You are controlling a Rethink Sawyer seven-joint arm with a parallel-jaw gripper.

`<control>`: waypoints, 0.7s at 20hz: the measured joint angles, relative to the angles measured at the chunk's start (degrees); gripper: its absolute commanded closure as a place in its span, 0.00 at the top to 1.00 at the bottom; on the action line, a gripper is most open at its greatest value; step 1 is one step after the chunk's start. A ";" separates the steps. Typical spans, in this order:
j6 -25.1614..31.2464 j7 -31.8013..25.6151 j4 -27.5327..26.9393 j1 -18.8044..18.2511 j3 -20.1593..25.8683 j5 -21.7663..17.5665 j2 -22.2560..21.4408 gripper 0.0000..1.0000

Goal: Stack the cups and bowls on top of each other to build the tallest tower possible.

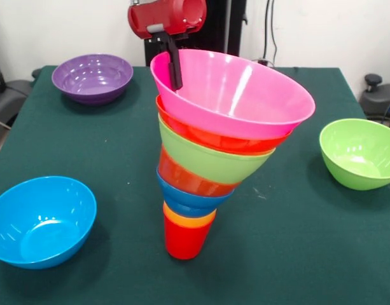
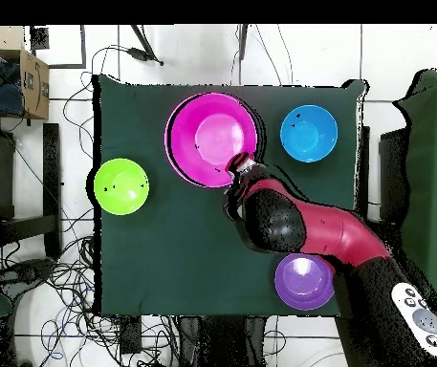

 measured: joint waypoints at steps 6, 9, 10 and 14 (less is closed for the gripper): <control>0.01 0.00 -0.59 -0.08 -0.01 -0.01 0.01 0.00; 0.01 0.00 -0.74 -0.26 -0.01 -0.01 0.01 0.00; 0.01 0.00 -0.75 -0.31 -0.01 -0.01 0.01 0.00; 0.00 0.00 -0.77 -0.49 -0.01 -0.01 0.12 0.00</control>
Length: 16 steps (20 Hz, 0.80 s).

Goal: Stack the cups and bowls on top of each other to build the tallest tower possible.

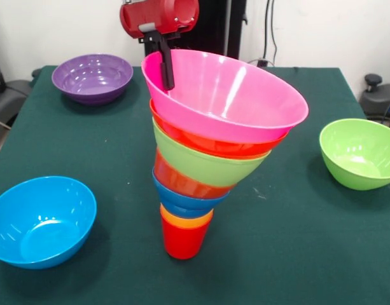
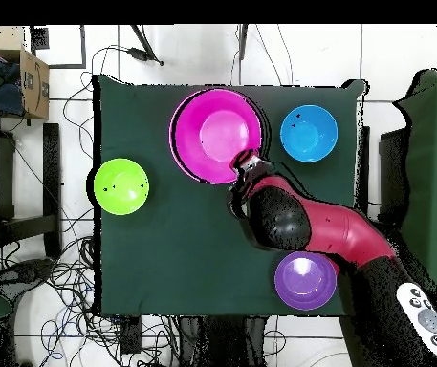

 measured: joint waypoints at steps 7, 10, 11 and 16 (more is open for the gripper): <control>-0.01 0.00 -0.46 -0.18 0.00 0.01 0.59 0.00; -0.05 0.00 -0.65 -0.18 0.00 0.01 0.73 0.00; -0.14 0.00 -0.84 -0.18 0.00 0.01 0.93 0.00; -0.31 0.00 -1.66 -0.18 0.00 0.01 1.57 0.00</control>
